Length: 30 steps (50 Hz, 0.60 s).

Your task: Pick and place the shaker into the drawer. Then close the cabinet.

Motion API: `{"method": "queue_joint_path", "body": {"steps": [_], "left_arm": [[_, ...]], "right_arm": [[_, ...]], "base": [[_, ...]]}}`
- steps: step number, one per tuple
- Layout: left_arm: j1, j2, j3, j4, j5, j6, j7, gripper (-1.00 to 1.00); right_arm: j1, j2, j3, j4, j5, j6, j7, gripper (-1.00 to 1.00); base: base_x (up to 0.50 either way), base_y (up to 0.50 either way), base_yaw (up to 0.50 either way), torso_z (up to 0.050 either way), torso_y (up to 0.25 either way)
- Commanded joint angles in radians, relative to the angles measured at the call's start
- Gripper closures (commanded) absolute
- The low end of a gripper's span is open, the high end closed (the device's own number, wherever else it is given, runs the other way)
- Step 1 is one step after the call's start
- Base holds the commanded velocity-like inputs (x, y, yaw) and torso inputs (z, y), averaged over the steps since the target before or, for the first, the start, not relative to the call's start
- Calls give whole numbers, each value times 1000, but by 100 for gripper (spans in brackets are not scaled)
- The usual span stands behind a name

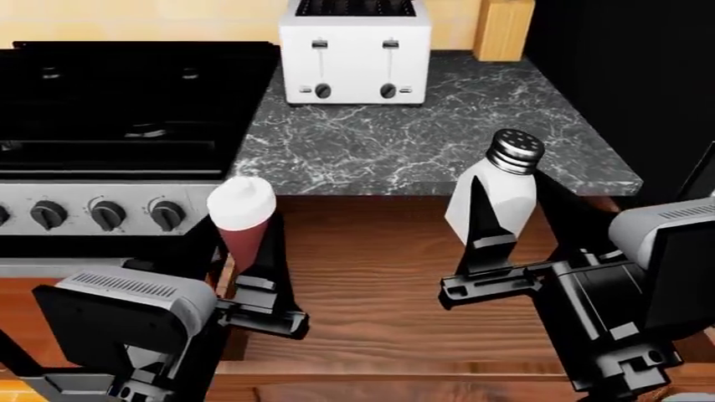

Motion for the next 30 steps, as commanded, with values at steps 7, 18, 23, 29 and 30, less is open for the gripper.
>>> {"method": "queue_joint_path", "body": {"steps": [7,18,23,29,30], "left_arm": [[-4,-5,6,-1,-11,14,-13,100],[-27,-22,36,-20,-9,-15,-4,100],[-113,-47,87,-73,-44,-133,1,100],[-254,-58,258,-257,65,-238,79,100],[-279,-56,289,-292,90,-248,93,100]], "right_arm": [[2,7,-2,-2,-20,5,-1,100],[16,20,-12,-1,-3,20,18,100],[55,29,-26,3,43,53,56,100],[91,36,-31,-6,89,67,93,100],[95,41,-28,-10,99,67,99,100]], "base": [[186,-463,0,0,0],[202,-126,0,0,1],[0,0,0,0,0],[0,0,0,0,0],[0,0,0,0,0]]}}
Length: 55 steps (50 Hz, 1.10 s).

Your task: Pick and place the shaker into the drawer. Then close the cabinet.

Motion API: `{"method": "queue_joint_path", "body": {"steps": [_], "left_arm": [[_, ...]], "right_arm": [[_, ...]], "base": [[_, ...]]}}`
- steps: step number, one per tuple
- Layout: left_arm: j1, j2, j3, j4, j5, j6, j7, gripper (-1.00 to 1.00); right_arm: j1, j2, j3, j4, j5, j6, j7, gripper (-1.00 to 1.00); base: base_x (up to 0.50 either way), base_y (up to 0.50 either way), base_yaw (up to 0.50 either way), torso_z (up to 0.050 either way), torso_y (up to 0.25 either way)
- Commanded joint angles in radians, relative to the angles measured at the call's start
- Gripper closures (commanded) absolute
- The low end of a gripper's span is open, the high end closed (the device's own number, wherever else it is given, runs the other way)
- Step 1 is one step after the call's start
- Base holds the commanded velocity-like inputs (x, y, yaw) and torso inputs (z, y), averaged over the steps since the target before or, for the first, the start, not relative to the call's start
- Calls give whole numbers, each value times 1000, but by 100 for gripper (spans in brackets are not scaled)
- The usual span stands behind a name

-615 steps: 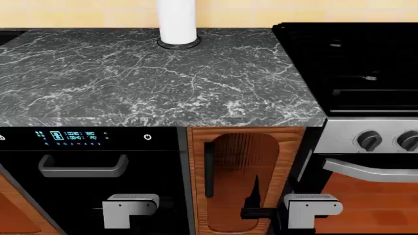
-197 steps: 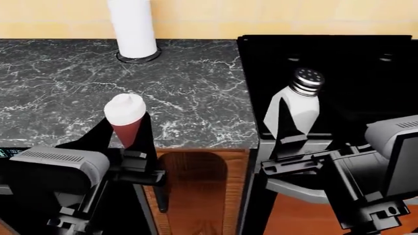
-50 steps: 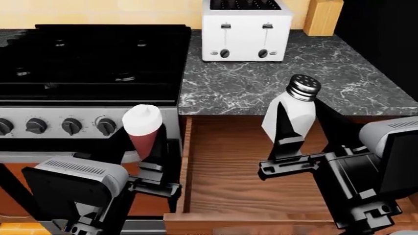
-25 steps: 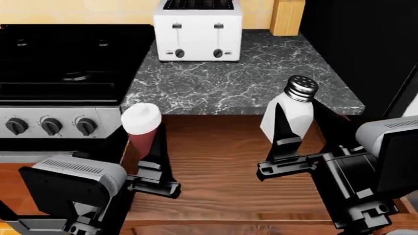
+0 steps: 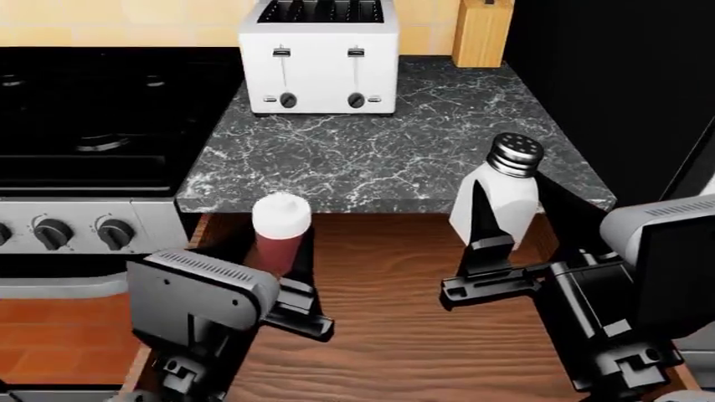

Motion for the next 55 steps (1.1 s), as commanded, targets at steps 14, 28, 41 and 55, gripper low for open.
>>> {"method": "queue_joint_path", "body": {"steps": [14,28,41,55], "left_arm": [[-386,37,387,-568,162,-241,241,100],[-422,107,526,-922,303,-119,306,100],[-342,107,580,-1045,335,-39,333,100],[-259,-81,353,-339,121,-200,146,-100]], "right_arm": [[68,42,7,-32,90,27,75,100],[17,76,19,-51,83,1,80,100],[-28,79,2,-42,32,-21,59,100],[229,75,-145,186,356,163,90,100]], "base": [[0,0,0,0,1],[0,0,0,0,0],[0,0,0,1,1],[0,0,0,0,0]]}}
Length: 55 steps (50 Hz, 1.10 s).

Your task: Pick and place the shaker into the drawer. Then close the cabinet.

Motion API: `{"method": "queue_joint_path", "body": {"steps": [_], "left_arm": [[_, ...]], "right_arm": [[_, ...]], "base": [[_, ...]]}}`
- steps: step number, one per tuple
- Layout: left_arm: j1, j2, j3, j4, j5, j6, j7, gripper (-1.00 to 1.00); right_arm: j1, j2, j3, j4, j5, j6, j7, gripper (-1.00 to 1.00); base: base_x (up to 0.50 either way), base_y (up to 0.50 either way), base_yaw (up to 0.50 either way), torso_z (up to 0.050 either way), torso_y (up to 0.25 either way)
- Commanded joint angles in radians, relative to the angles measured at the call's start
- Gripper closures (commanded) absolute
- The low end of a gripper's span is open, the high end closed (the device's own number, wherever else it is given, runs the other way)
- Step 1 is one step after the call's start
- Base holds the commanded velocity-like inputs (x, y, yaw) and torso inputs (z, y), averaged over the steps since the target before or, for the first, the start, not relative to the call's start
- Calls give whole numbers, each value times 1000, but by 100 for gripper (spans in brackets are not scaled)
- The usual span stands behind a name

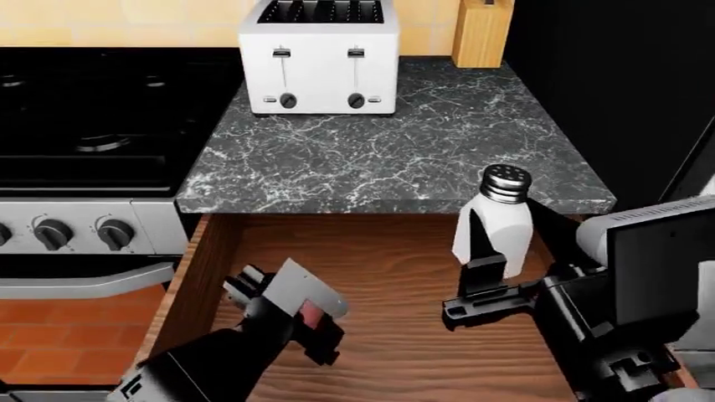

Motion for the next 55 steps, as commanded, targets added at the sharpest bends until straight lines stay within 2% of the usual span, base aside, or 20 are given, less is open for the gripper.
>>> {"method": "queue_joint_path", "body": {"steps": [1,5,8,14,20,25,35,48,54,55], "left_arm": [[72,-128,-111,463,-121,-101,-131,-100],[84,-161,-190,661,-214,-159,-195,-100],[79,-175,-274,759,-312,-202,-242,-100],[81,-208,-400,854,-451,-241,-322,-100],[92,-228,-484,887,-562,-244,-377,-100],[87,-238,-530,889,-633,-237,-405,-100],[130,-261,-529,907,-612,-208,-392,-100],[163,-264,-508,922,-585,-187,-400,-100],[164,-270,-501,928,-590,-185,-409,-100],[163,-270,-499,928,-590,-184,-410,-100]], "right_arm": [[218,-5,-100,184,227,149,22,100],[402,-38,-176,322,351,265,4,100],[504,-69,-232,424,370,352,-33,100],[619,-143,-358,634,246,518,-183,100],[643,-200,-480,802,95,597,-362,100],[616,-234,-531,885,22,577,-452,100],[375,-286,-601,960,-144,355,-542,100],[284,-309,-629,1030,-219,246,-592,100],[252,-291,-614,997,-208,216,-587,100],[251,-280,-602,975,-201,209,-576,-100]], "base": [[0,0,0,0,0],[0,0,0,0,0],[0,0,0,0,0],[0,0,0,0,0],[0,0,0,0,0],[0,0,0,0,0],[0,0,0,0,0],[0,0,0,0,0],[0,0,0,0,0],[0,0,0,0,0]]}}
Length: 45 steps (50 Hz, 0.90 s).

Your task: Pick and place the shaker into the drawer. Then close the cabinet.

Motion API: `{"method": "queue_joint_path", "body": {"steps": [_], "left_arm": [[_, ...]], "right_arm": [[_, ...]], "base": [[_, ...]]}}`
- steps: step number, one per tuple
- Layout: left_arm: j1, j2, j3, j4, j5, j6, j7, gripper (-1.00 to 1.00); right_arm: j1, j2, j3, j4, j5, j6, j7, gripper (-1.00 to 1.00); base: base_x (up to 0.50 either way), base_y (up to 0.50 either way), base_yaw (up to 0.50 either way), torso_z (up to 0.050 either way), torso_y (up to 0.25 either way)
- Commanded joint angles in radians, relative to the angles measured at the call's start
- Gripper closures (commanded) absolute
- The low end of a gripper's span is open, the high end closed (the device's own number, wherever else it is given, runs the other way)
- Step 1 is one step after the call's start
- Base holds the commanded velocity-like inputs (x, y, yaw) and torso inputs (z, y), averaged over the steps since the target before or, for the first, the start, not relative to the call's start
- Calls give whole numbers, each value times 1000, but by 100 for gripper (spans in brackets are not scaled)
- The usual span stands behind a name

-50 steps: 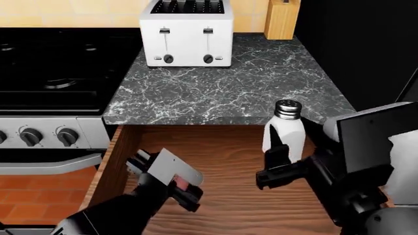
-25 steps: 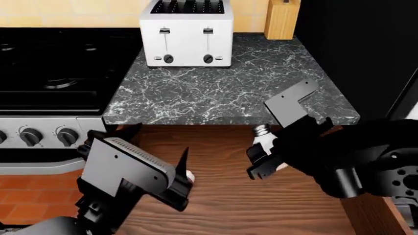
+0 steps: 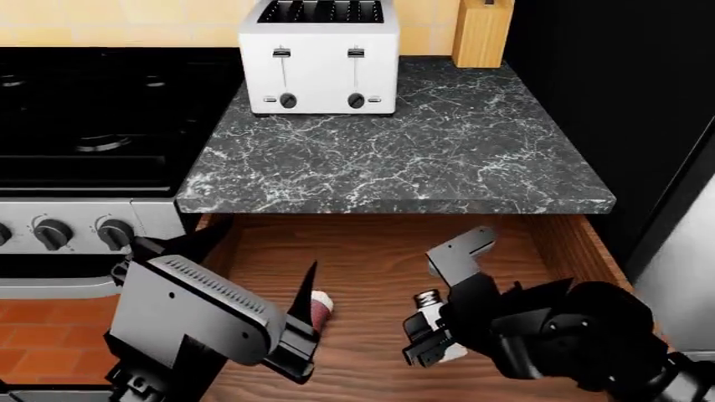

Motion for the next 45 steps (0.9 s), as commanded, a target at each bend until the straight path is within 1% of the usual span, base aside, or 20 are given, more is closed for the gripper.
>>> {"method": "queue_joint_path", "body": {"steps": [1,6,12,17,19,22,24,26,28,30,33,40,45], "left_arm": [[14,-9,10,19,0,10,-14,-100],[27,-10,5,22,3,29,-26,-100],[19,-2,-8,22,-32,39,-61,-100],[59,8,-36,33,-29,80,-105,-100],[77,3,-51,43,-33,97,-121,-100],[72,-18,-69,59,-79,127,-162,-100],[43,-70,-17,61,-109,198,-212,-100],[16,-116,49,61,-115,261,-249,-100],[11,-135,82,59,-107,291,-261,-100],[4,-143,104,59,-104,305,-271,-100],[-13,-150,138,59,-101,325,-282,-100],[-37,-162,183,56,-88,370,-292,-100],[-19,-165,200,50,-58,393,-281,-100]], "right_arm": [[-64,21,21,-38,-26,-76,-10,-100],[-103,100,120,-228,52,-138,98,-100],[-153,210,235,-581,164,-209,329,-100],[-74,277,301,-816,298,-203,575,-100],[-22,301,320,-886,339,-194,662,-100],[57,319,318,-942,381,-151,770,-100],[81,325,329,-969,393,-155,802,-100],[117,335,365,-1004,389,-176,845,-100],[161,338,388,-1027,405,-188,872,-100],[197,338,401,-1041,422,-192,889,-100],[206,341,414,-1052,420,-200,894,-100],[162,349,425,-1067,382,-212,883,-100],[156,346,428,-1071,381,-216,894,-100]], "base": [[0,0,0,0,0],[0,0,0,0,0],[0,0,0,0,0],[0,0,0,0,0],[0,0,0,0,0],[0,0,0,0,0],[0,0,0,0,0],[-45,500,0,0,0],[-68,500,0,0,0],[-72,500,0,0,0],[-71,500,0,0,0],[-70,500,0,0,0],[-69,500,0,0,0]]}}
